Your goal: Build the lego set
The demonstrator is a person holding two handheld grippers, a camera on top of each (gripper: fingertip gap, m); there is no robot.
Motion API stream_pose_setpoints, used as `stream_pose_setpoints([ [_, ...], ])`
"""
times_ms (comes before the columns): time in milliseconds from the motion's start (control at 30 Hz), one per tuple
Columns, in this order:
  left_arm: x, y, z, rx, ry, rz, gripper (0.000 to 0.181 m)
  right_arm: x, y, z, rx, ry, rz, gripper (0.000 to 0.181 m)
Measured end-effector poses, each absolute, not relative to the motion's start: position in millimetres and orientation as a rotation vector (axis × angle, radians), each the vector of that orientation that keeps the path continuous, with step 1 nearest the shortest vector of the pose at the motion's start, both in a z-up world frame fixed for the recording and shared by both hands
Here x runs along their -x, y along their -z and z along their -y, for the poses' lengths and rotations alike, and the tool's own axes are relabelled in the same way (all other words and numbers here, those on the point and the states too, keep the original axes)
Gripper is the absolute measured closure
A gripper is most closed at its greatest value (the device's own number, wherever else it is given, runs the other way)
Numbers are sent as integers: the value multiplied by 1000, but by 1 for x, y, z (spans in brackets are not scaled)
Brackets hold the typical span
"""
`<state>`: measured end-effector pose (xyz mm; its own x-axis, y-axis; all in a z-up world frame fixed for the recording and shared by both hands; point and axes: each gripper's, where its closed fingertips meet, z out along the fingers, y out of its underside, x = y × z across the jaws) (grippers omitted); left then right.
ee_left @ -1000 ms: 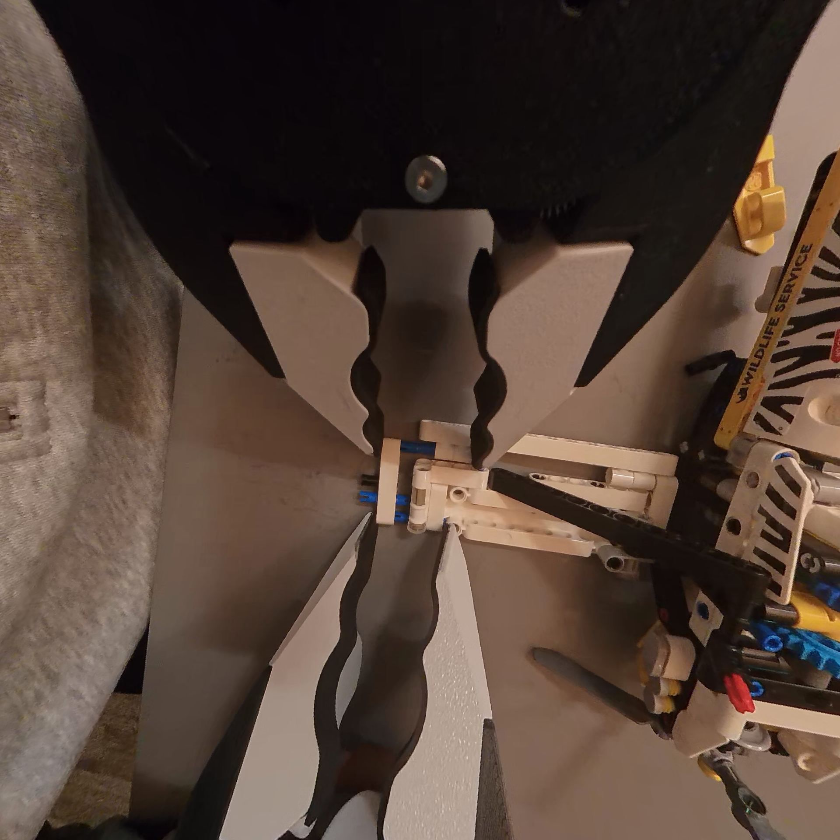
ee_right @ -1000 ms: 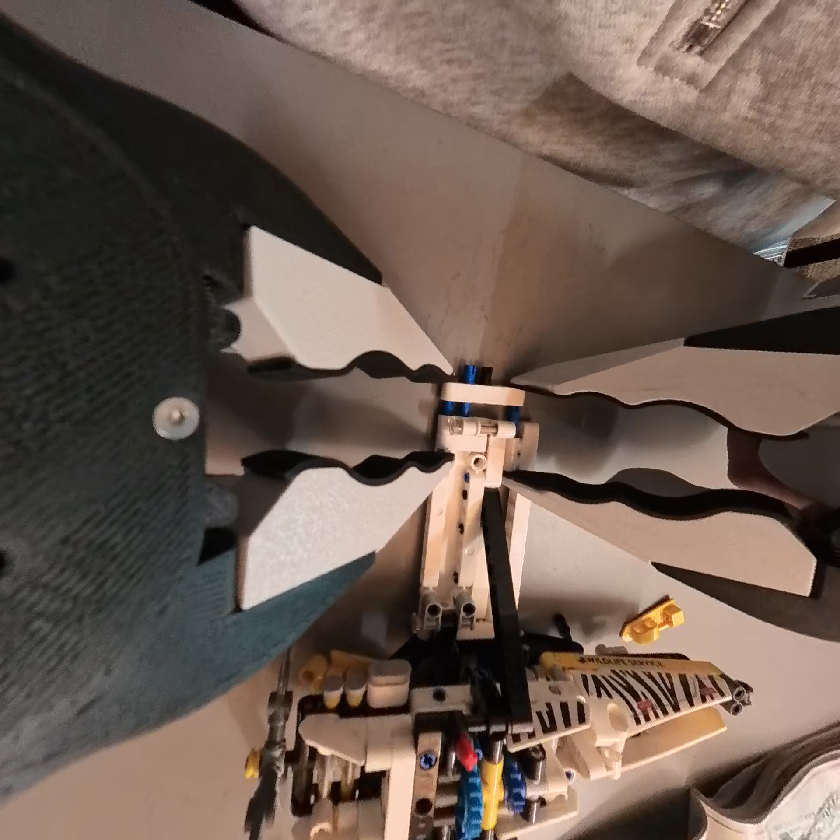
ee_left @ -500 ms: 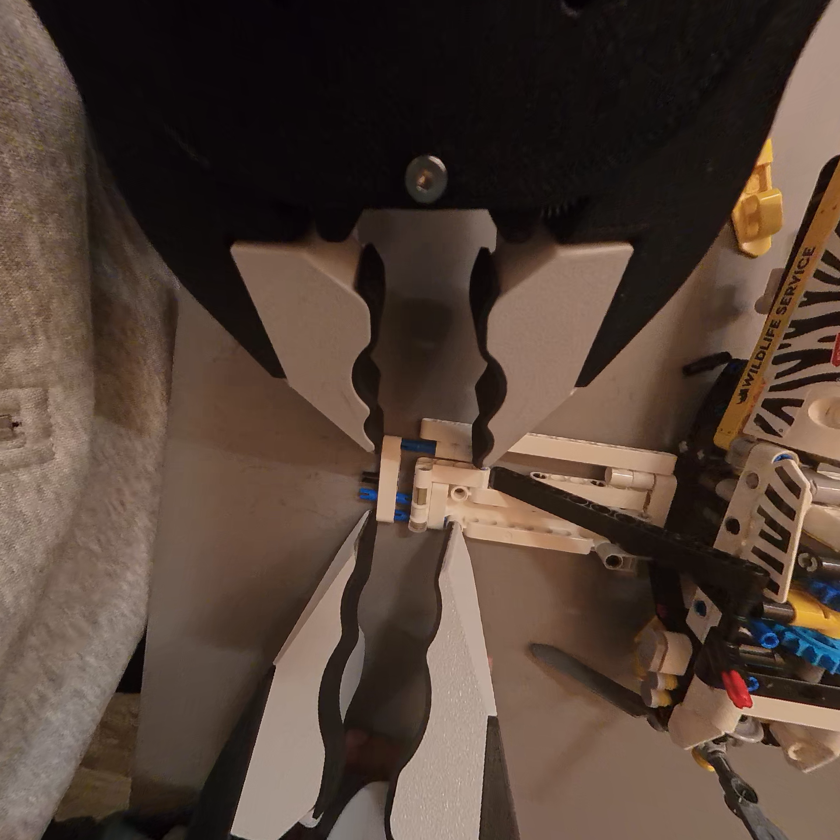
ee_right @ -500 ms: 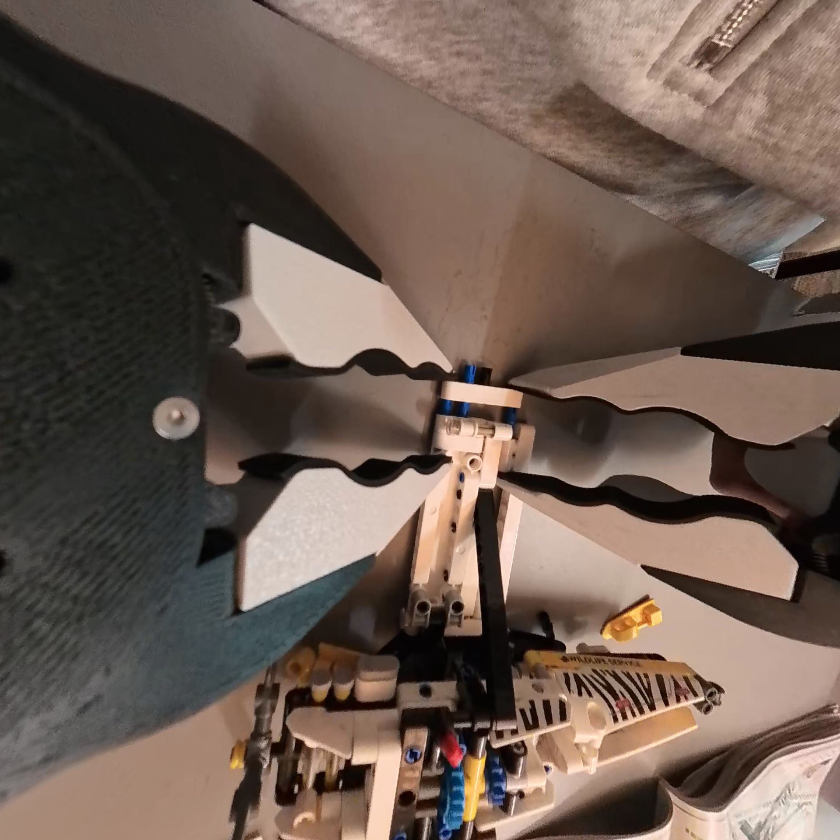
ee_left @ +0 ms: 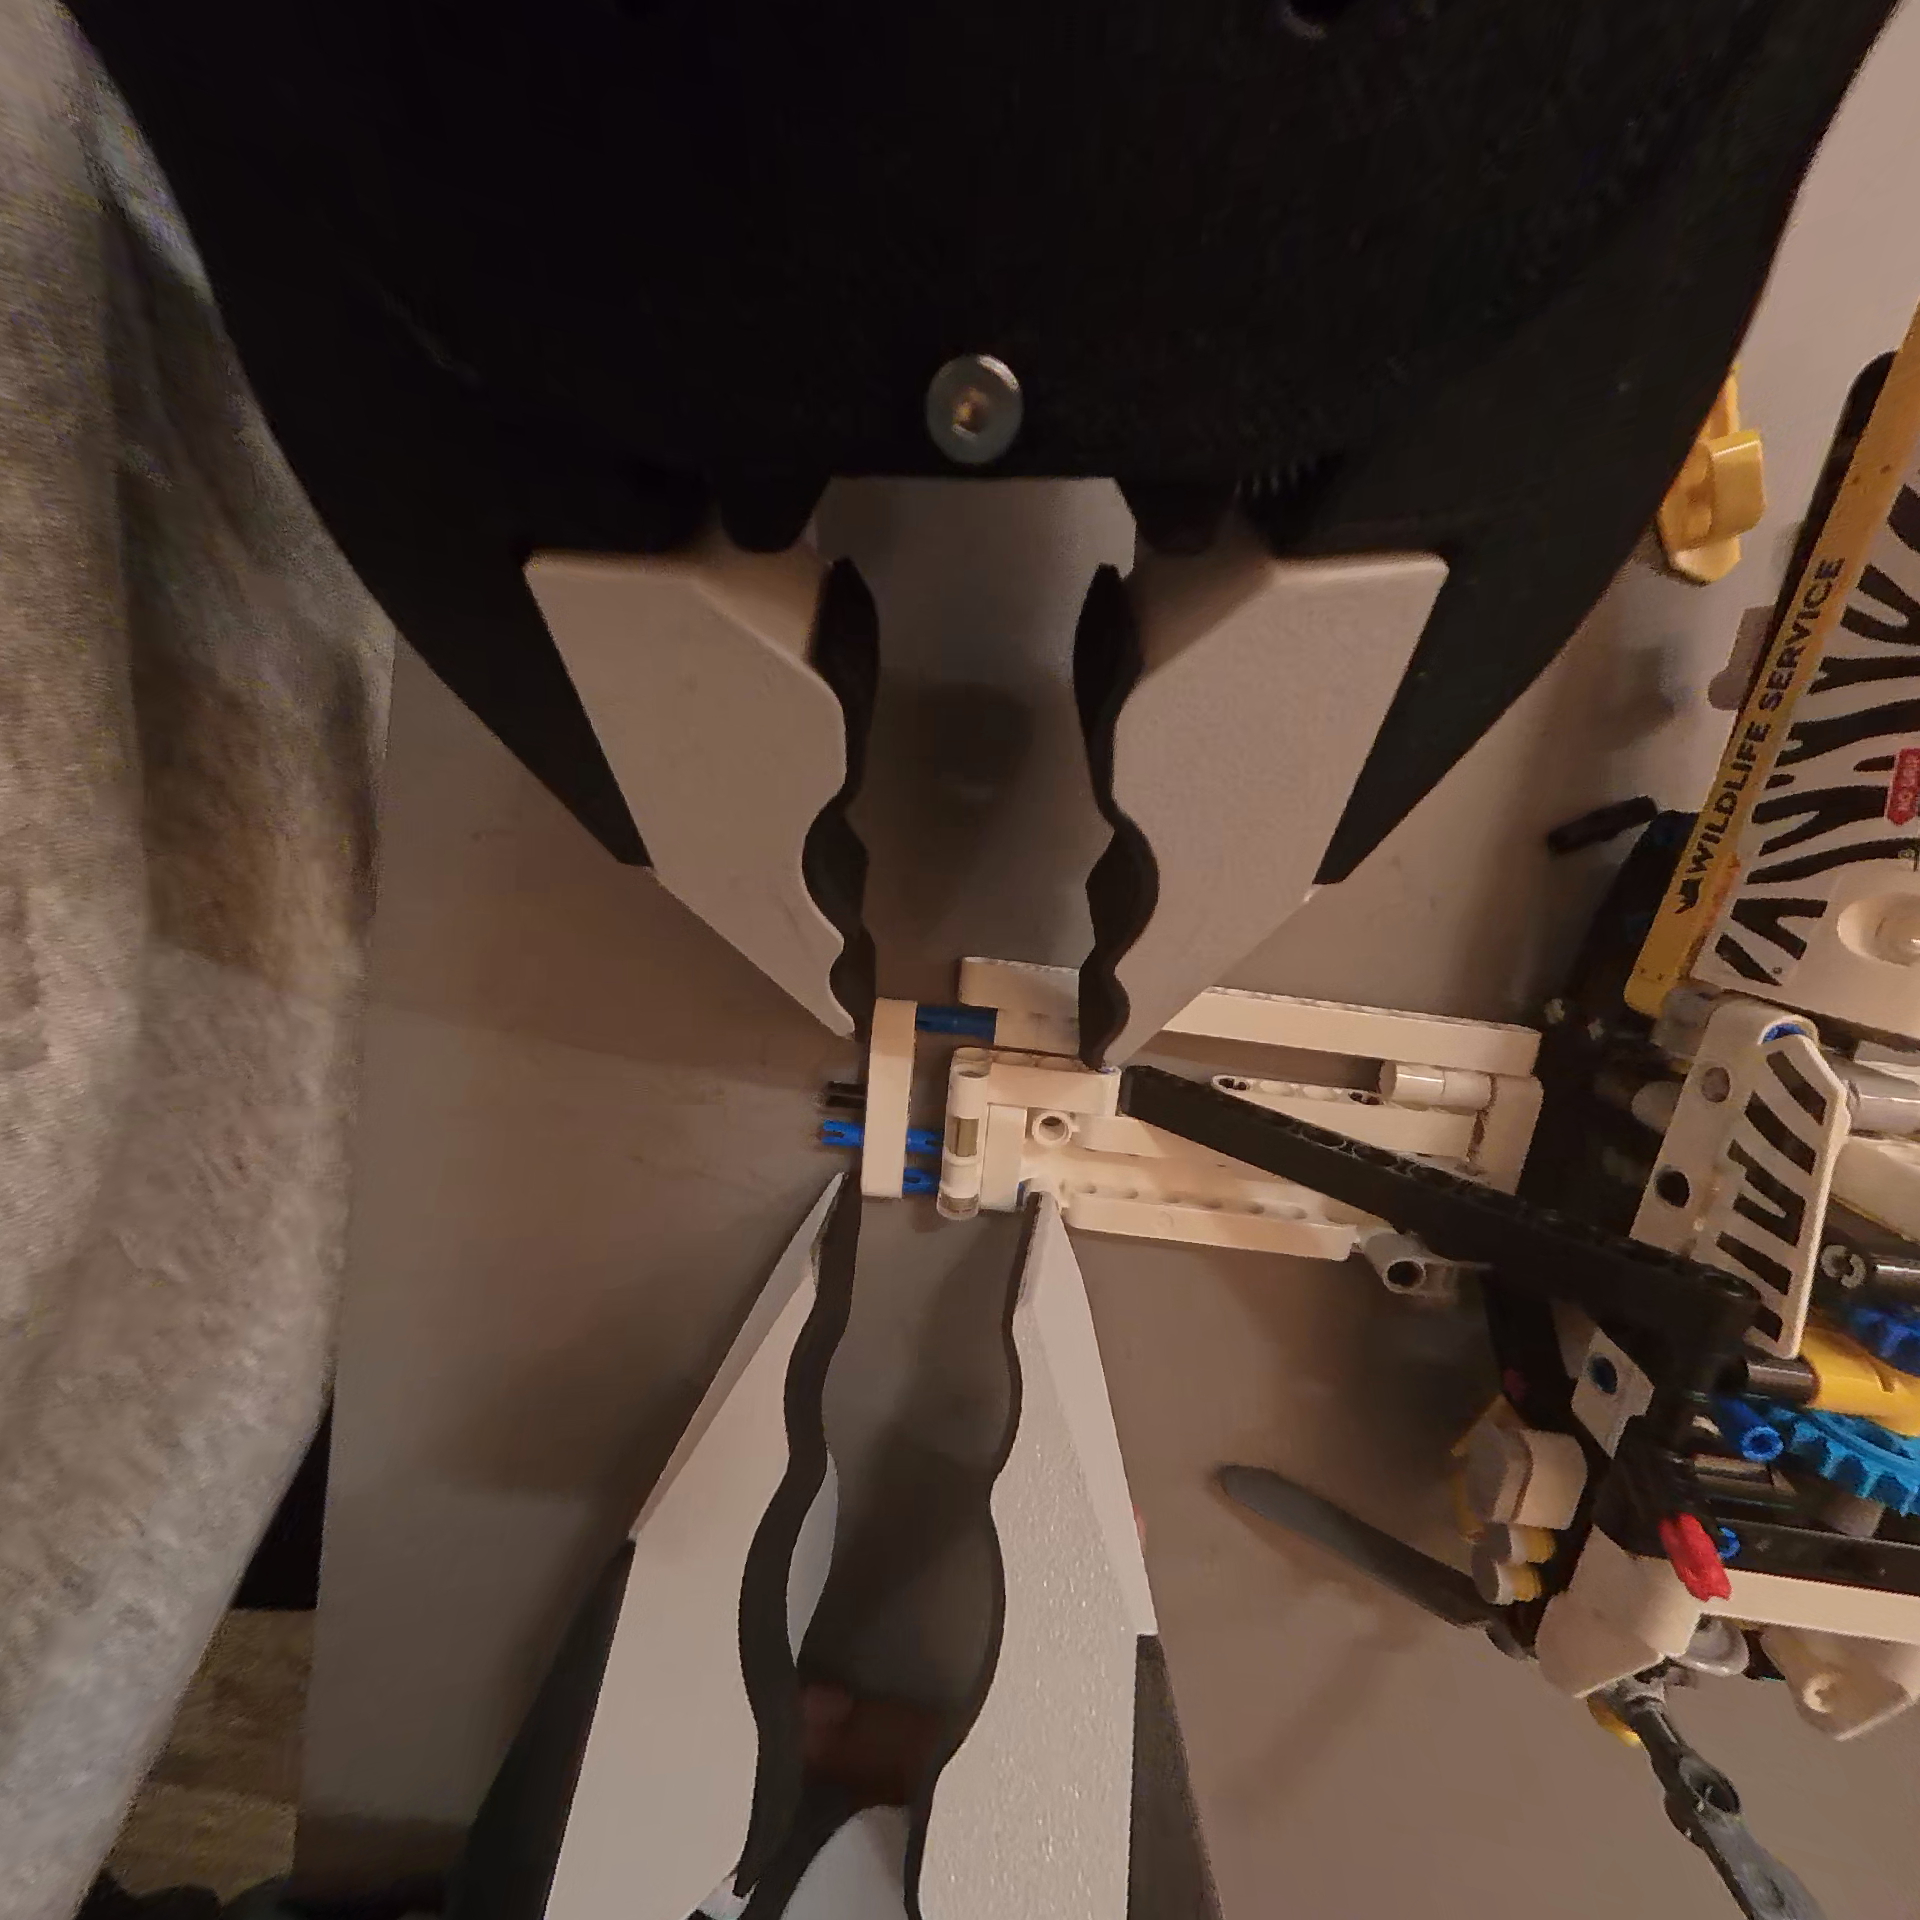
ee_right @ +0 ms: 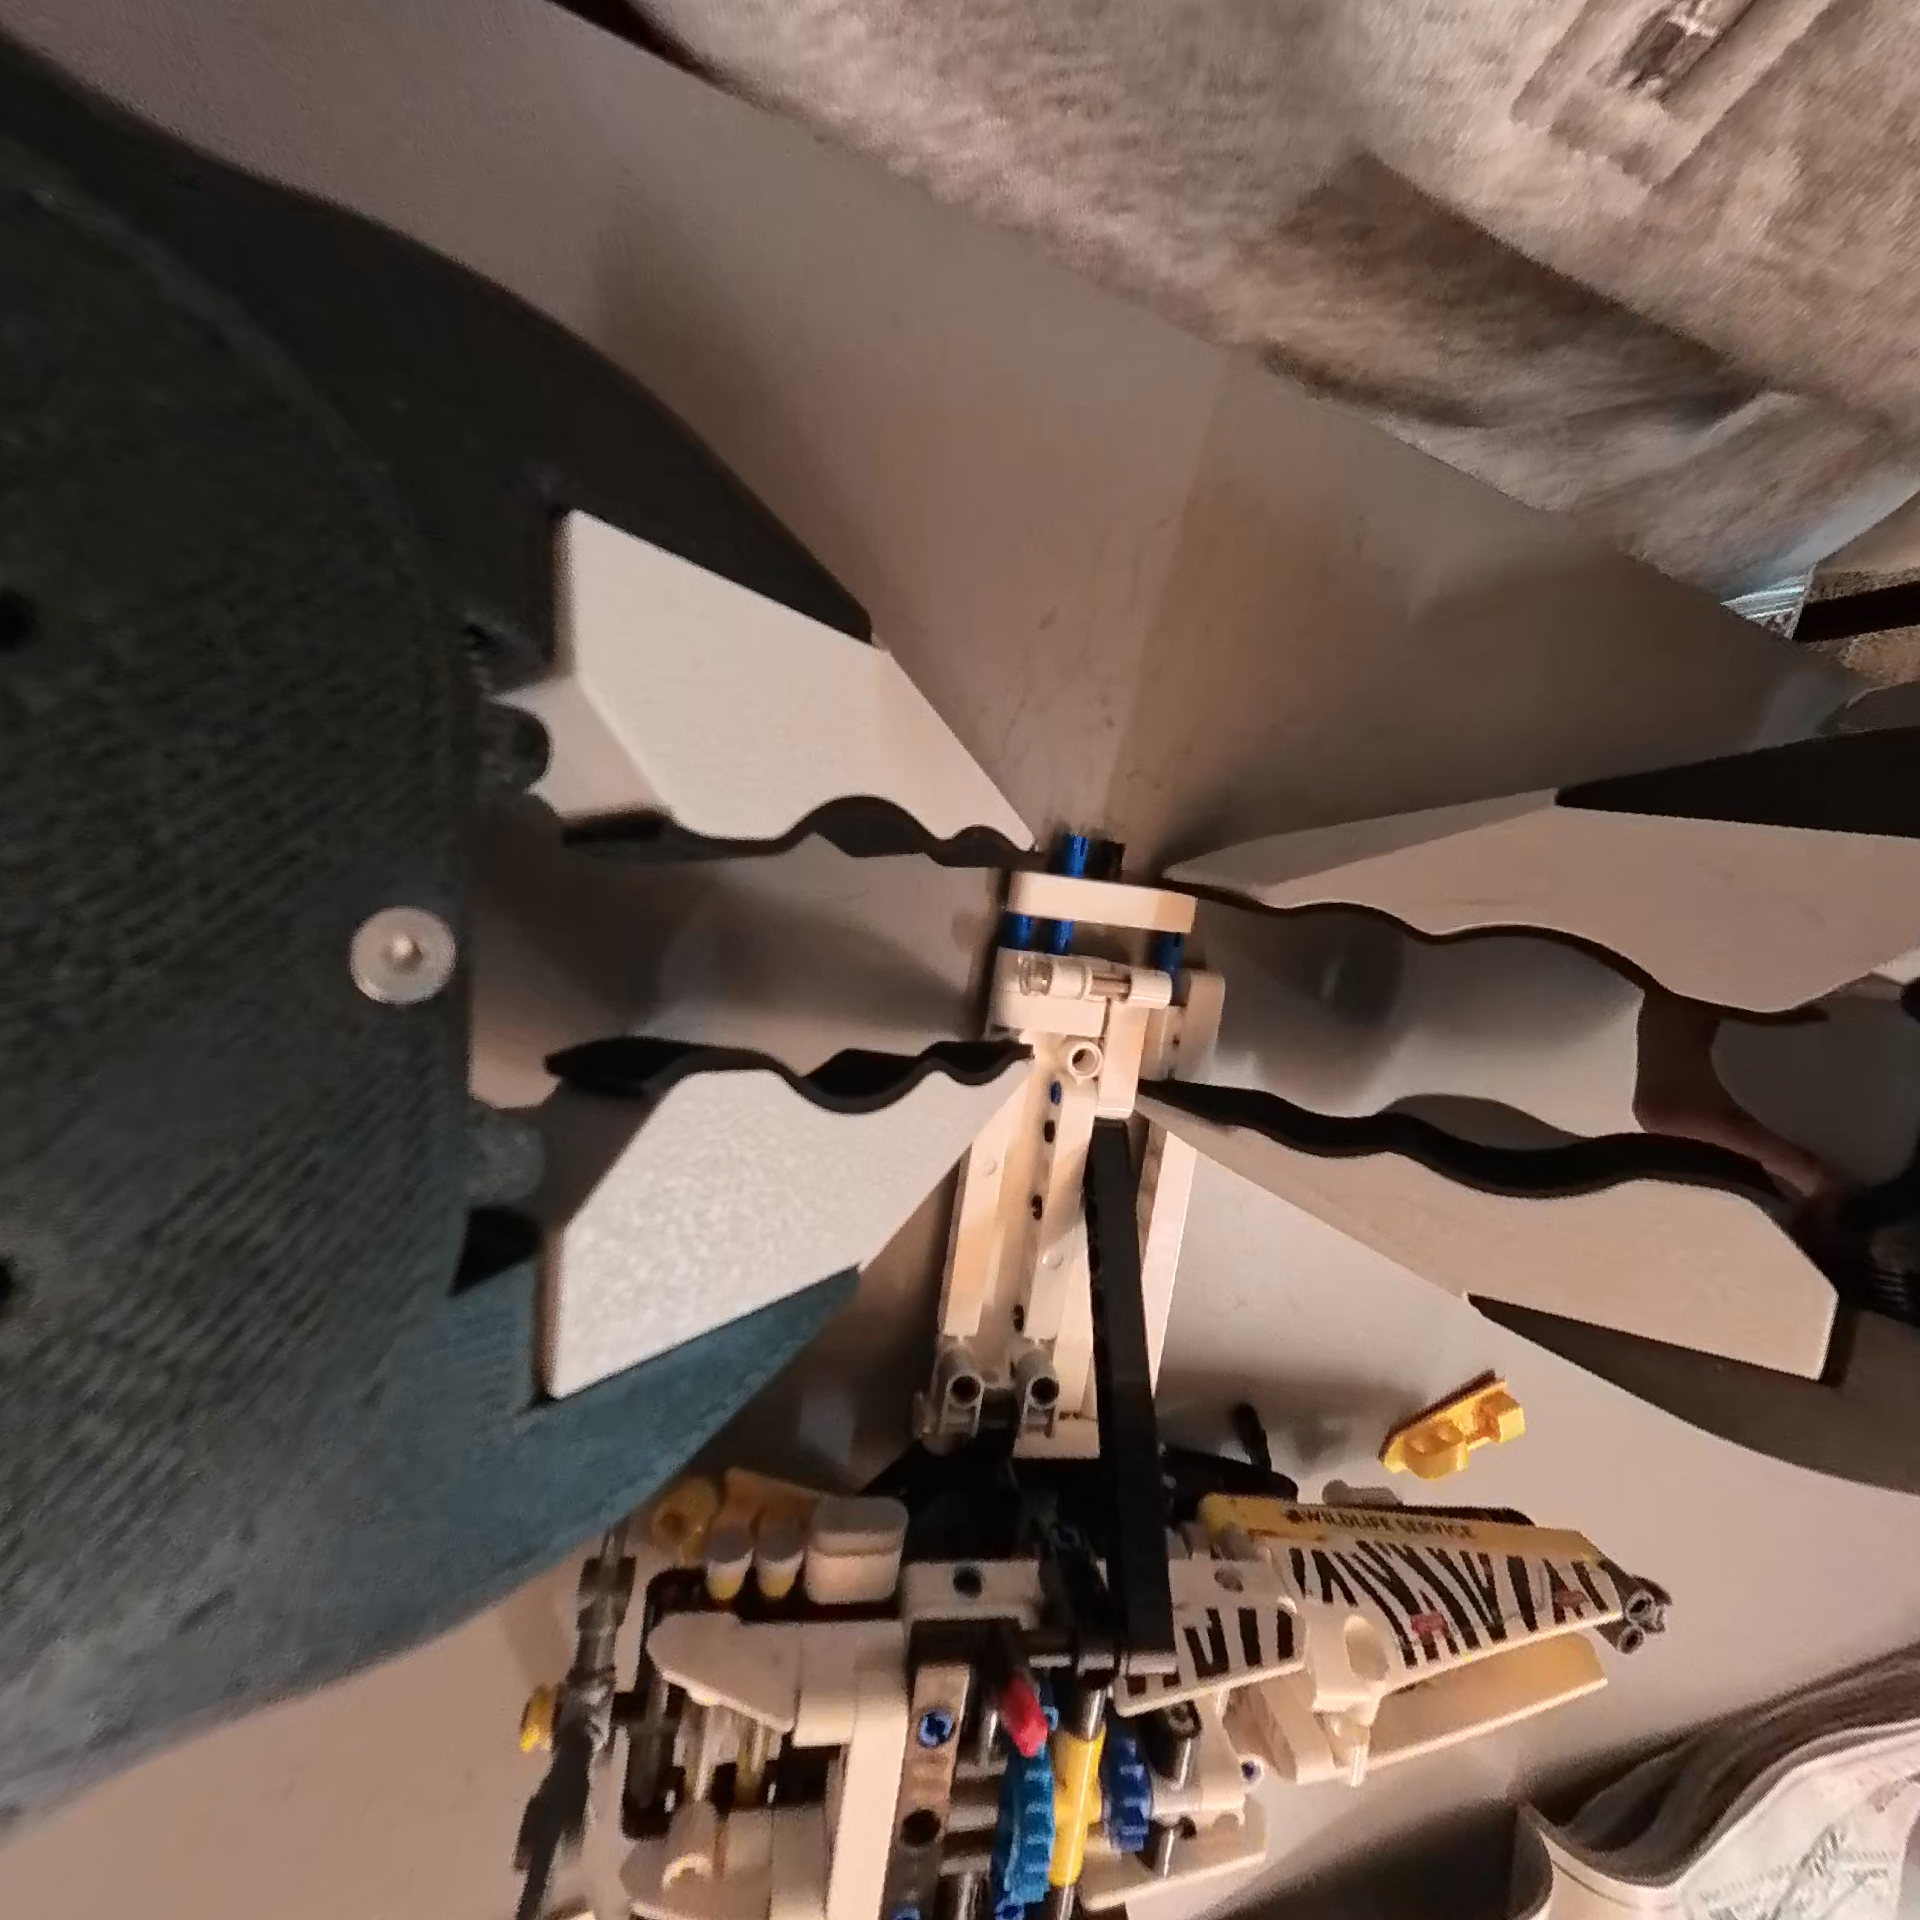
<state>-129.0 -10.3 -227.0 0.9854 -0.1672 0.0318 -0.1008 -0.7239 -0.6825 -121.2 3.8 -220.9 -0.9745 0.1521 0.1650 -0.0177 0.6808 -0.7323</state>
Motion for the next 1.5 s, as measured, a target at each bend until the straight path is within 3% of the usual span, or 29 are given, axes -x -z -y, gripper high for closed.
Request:
stream_pose_setpoints([
  [800, 132, 226, 12, 2328, 40, -184, 142, 121, 220, 3, -46, -1195, 2615, 152],
  [1500, 134, 226, 12, 2328, 67, -163, 143, 122, 224, 4, 67, -1154, 2833, 151],
])
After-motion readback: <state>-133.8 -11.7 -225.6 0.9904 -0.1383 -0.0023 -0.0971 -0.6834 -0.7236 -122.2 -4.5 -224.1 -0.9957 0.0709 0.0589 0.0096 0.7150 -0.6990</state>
